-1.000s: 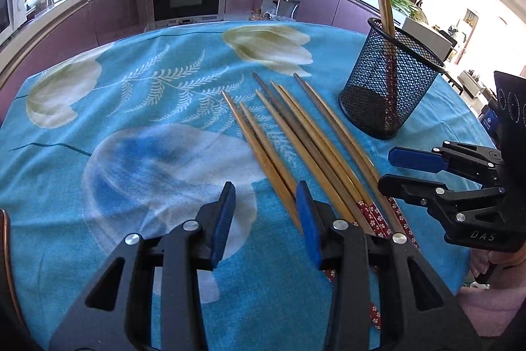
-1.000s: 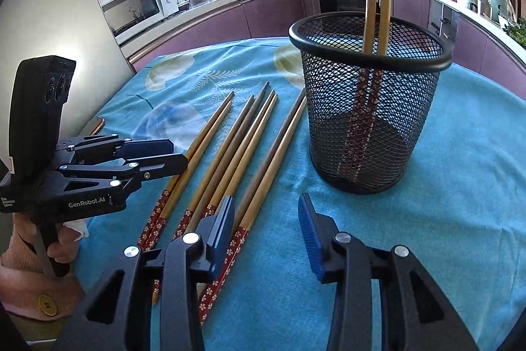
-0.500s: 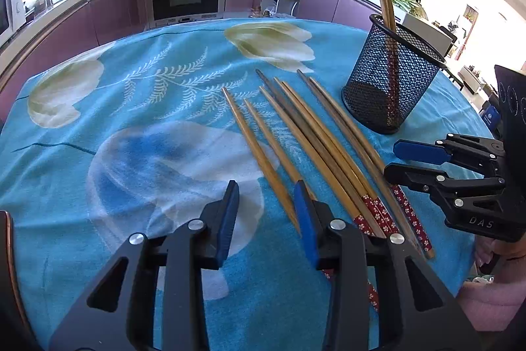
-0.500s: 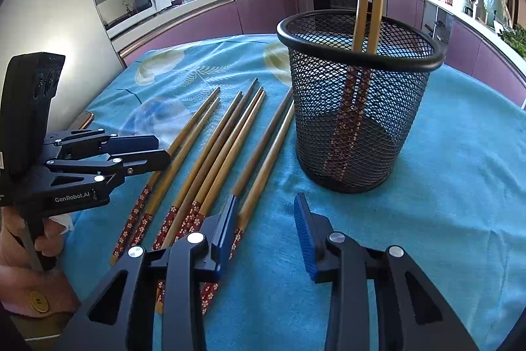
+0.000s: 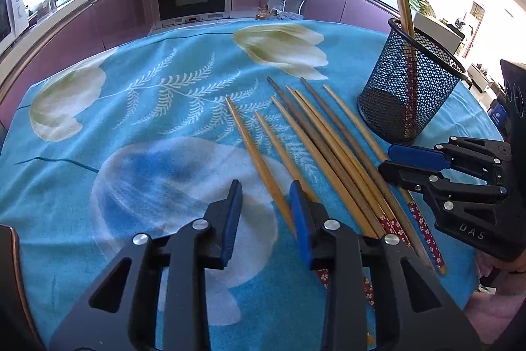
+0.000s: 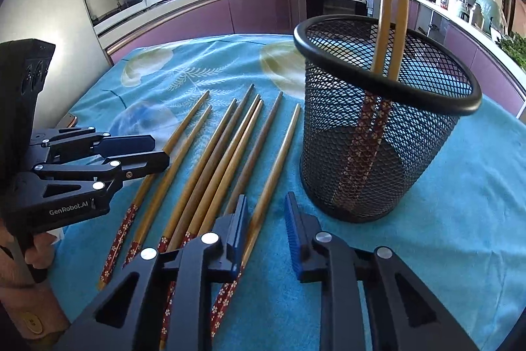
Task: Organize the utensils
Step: 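Close the left tool on a chopstick while the right tool grasps another chopstick, then raise the left tool's chopstick upright over the mesh cup while the right tool does likewise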
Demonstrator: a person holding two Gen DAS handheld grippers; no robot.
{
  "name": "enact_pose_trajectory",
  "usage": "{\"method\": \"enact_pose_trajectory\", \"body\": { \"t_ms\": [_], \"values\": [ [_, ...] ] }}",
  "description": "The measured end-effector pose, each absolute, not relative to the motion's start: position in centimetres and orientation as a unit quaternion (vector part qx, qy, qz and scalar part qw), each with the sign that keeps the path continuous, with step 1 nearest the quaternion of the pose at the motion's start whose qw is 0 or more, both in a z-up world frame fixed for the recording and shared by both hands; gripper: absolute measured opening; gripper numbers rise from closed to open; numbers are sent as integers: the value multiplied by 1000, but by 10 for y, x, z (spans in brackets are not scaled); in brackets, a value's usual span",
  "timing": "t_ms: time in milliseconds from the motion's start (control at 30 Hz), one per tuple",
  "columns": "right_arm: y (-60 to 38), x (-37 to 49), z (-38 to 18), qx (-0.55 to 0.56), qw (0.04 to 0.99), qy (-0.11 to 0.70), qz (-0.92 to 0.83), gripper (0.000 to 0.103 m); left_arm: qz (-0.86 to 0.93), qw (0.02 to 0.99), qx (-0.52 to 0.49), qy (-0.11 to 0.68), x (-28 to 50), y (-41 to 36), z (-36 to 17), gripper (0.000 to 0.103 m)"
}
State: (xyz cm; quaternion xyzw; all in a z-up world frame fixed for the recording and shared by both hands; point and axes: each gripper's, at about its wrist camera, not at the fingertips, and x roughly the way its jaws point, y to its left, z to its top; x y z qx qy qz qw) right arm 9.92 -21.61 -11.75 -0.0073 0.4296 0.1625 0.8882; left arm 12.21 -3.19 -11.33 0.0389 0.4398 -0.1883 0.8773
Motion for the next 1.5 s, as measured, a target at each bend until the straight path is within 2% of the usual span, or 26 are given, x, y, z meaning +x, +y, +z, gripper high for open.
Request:
{"method": "enact_pose_trajectory", "body": {
  "t_ms": [167,500,867,933,1000,1067,1333,1400,1500],
  "values": [
    [-224,100,-119,32,888,428,165,6,-185,879,17,439,119,-27,-113,14],
    [-226,90,-108,43,891,408,196,6,-206,880,3,427,100,-25,-104,6],
    [-218,88,-116,2,875,435,211,8,-213,878,40,427,93,-32,-106,7],
    [-217,88,-117,-1,873,439,212,9,-215,882,44,416,91,-31,-102,12],
    [-216,89,-118,-4,873,439,211,9,-210,888,51,407,91,-29,-98,24],
    [-216,90,-118,-7,874,438,208,9,-206,887,55,409,94,-28,-99,25],
    [-213,97,-118,-6,876,436,206,8,-201,877,63,433,112,-33,-114,24],
    [-214,96,-117,-3,877,433,207,6,-189,879,62,433,114,-33,-114,11],
    [-218,93,-111,1,881,424,209,6,-186,880,49,433,115,-33,-113,8]
  ]
}}
